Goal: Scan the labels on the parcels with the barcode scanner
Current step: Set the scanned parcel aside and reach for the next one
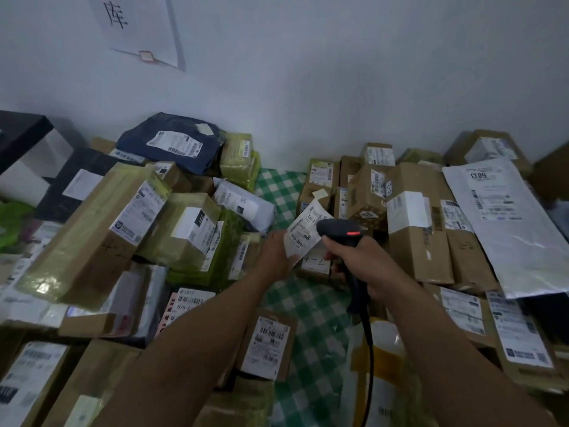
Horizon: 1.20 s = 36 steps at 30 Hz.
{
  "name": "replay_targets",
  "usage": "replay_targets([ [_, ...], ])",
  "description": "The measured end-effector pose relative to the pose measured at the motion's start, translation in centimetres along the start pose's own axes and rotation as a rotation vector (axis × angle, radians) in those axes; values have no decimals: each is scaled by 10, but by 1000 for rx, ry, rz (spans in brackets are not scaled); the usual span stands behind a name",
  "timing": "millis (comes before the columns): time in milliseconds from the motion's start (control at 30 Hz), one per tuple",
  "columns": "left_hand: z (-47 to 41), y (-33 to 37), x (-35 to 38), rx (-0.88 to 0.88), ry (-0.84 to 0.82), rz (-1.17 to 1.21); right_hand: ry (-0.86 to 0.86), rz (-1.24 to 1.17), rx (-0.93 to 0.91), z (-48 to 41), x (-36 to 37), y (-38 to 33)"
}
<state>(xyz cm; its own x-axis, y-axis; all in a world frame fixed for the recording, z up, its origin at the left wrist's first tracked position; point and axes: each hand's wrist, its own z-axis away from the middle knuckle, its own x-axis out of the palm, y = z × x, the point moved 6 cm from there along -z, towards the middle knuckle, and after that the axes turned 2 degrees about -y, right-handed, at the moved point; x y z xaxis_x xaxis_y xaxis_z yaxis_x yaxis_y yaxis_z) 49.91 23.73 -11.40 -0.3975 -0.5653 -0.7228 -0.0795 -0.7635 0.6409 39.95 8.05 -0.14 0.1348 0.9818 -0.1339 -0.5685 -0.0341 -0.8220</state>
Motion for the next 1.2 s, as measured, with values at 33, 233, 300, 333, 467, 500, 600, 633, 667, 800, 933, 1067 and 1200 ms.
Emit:
replay_targets([
  [33,-13,-1,1,-15,-10,-4,-2,8,13,-5,-1,3],
  [233,-45,-5,16,-114,-174,87,-16,29,53,-29,-7,20],
  [300,-44,-9,20,-153,-173,76,-12,16,57,-33,-10,24],
  [333,-42,-12,21,-168,-155,99,-12,9,58,-35,-11,26],
  [467,-28,-22,14,-175,-149,282,-10,-29,53,-32,-13,25],
  [500,-22,-23,10,-180,-147,308,-5,-38,46,-29,-13,23],
  [600,-5,-20,-10,-161,-100,354,49,-49,4,-20,-13,19],
  [633,2,-15,-18,-136,-84,403,75,-36,-32,-16,-13,15],
  [667,11,-10,-25,-113,-73,479,104,-19,-67,-12,-12,12],
  [800,49,9,-48,-66,-53,797,131,-73,-200,15,-1,-3],
  [933,78,26,-64,-21,-12,954,81,-123,-268,38,14,-12],
  [1067,96,33,-81,11,72,973,55,-89,-287,58,21,-19],
  [1200,95,28,-100,25,212,675,63,38,-301,79,22,-32],
])
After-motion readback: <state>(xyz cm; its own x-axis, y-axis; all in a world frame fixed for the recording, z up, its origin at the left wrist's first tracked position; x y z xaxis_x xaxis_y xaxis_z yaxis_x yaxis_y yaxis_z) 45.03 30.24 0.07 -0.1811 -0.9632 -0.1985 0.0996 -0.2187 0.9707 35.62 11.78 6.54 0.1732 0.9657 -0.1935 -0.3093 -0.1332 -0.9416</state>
